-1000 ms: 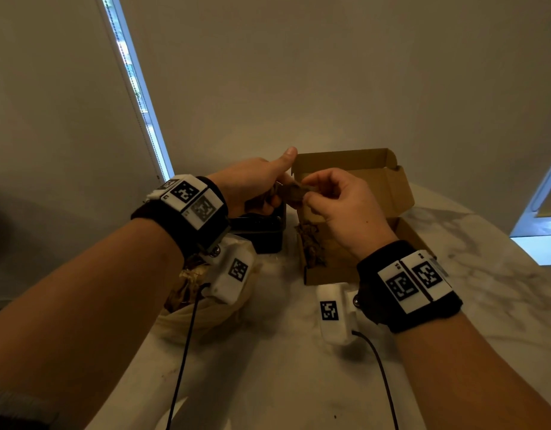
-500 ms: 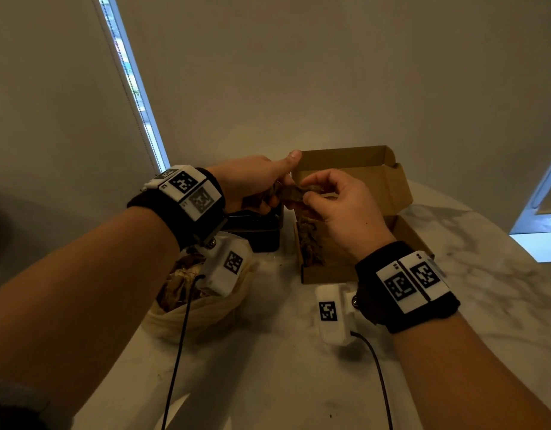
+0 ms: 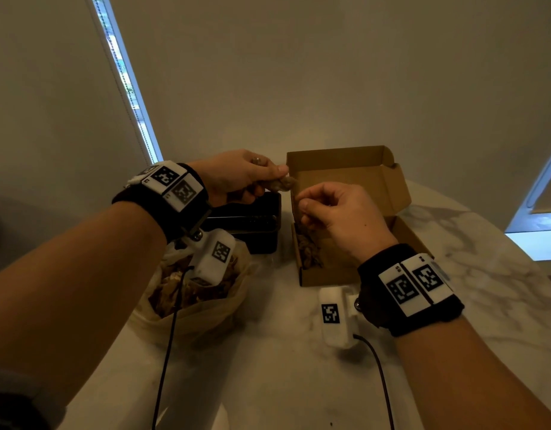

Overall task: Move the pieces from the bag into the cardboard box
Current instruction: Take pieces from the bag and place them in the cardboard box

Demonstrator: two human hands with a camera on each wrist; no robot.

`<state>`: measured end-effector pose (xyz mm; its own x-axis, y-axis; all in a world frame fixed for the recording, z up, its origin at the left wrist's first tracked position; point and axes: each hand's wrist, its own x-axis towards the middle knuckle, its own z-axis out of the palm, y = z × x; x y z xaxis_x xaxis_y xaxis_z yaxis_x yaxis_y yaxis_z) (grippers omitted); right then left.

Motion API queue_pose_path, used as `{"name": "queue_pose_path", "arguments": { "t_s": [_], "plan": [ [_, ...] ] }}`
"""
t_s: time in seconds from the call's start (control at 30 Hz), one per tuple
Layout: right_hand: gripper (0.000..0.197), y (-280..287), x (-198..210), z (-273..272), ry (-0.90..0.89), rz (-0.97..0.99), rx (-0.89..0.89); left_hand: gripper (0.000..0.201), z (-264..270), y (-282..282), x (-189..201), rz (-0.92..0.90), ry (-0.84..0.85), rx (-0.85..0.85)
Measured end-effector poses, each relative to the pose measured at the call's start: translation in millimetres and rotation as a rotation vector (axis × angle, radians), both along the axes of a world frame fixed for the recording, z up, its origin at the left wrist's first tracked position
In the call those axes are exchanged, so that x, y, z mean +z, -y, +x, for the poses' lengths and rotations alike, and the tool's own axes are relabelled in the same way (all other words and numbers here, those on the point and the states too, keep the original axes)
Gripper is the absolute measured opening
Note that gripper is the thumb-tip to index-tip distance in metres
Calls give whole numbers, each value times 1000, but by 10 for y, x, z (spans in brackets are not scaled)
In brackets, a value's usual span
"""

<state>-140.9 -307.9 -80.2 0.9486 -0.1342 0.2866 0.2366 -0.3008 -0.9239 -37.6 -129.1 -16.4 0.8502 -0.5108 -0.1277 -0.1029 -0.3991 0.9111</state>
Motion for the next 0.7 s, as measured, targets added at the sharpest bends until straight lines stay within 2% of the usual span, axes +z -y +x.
{"name": "queue_pose_path", "arguments": {
  "t_s": [0.1, 0.17, 0.3, 0.4, 0.5, 0.6, 0.7],
  "plan": [
    [9, -6, 5, -4, -6, 16, -23, 34, -2, 39, -38, -111, -61, 57],
    [9, -7, 4, -1, -4, 22, -42, 26, -38, 93, -76, -184, -123, 51],
    [8, 51, 37, 34, 66, -6, -163, 21, -163, 184, -120, -266, -246, -64],
    [6, 167, 70, 66, 89, 24, -296, 16, -270, 191, -78, -239, -288, -189],
    [7, 242, 43, 80, 80, 3, -346, 20, -337, 183, -51, -195, -293, -259],
    [8, 238, 20, 76, 23, -55, -329, 18, -387, 190, -64, -219, -266, -239],
    [9, 235, 15, 66, -2, -81, -336, 25, -406, 198, -73, -346, -276, -108]
  ]
}}
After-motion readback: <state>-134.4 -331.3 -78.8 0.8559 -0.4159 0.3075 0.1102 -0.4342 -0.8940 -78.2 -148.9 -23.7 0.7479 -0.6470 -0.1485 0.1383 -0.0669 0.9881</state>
